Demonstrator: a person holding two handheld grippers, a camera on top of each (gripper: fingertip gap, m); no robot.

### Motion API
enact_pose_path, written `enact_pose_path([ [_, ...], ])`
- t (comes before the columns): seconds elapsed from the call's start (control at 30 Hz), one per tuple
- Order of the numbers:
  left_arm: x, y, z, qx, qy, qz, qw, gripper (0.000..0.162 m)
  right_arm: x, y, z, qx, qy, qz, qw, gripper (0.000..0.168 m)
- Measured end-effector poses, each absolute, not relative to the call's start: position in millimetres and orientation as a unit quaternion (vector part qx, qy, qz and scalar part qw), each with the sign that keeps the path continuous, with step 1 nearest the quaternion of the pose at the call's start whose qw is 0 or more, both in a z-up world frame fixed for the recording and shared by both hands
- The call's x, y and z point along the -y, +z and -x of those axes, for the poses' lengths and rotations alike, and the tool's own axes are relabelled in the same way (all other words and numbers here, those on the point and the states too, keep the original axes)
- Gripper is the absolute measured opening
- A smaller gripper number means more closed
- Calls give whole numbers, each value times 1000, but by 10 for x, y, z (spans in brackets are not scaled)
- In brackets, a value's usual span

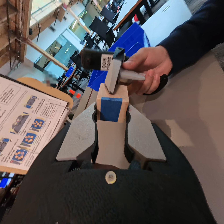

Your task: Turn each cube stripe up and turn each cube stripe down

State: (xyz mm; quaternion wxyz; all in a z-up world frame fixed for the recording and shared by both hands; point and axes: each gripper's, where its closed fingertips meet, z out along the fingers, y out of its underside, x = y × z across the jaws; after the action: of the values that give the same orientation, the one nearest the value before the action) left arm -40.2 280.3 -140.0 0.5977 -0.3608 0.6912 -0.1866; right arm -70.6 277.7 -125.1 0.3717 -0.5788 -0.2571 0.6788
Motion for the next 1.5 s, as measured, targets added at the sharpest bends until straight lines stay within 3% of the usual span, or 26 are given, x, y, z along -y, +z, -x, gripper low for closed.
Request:
enact_pose_path([
  [0.2,-2944,-1347,249,-619,-218,439,613,66,-2868,-1021,354,270,581,587,495,42],
  [0.33,-3001,-1257,136,-554,-275,455,641,62,-2900,-707,-80,227,530,590,565,42],
  [0.43,-3066,-1664,15,-580,-260,505,584,32,-3044,-539,-610,221,343,675,615,42],
  [0.47,-3079,-1790,1,-596,-241,516,566,32,-3154,-482,-908,206,263,706,625,42],
  [0.53,-3087,-1883,-13,-602,-228,525,557,31,-3405,-482,-1561,169,137,772,598,42],
  [0.63,-3091,-1895,-26,-596,-223,533,557,28,-3801,-958,-2511,98,2,875,474,43],
  [0.8,-3157,-1960,13,-598,-199,538,561,26,-4057,-2172,-2878,62,-16,964,258,44],
  [1.0,-3227,-2013,63,-588,-196,554,556,25,-4164,-2613,-2888,51,-17,977,204,44],
  [1.17,-3256,-2005,64,-572,-209,567,554,26,-4135,-2208,-2907,51,-47,968,242,55],
  [1.37,-3249,-2043,54,-574,-205,569,553,27,-4000,-838,-2025,101,15,871,480,53],
  [1.5,-3240,-2051,55,-566,-198,579,552,31,-3745,-936,-876,191,156,824,510,56],
])
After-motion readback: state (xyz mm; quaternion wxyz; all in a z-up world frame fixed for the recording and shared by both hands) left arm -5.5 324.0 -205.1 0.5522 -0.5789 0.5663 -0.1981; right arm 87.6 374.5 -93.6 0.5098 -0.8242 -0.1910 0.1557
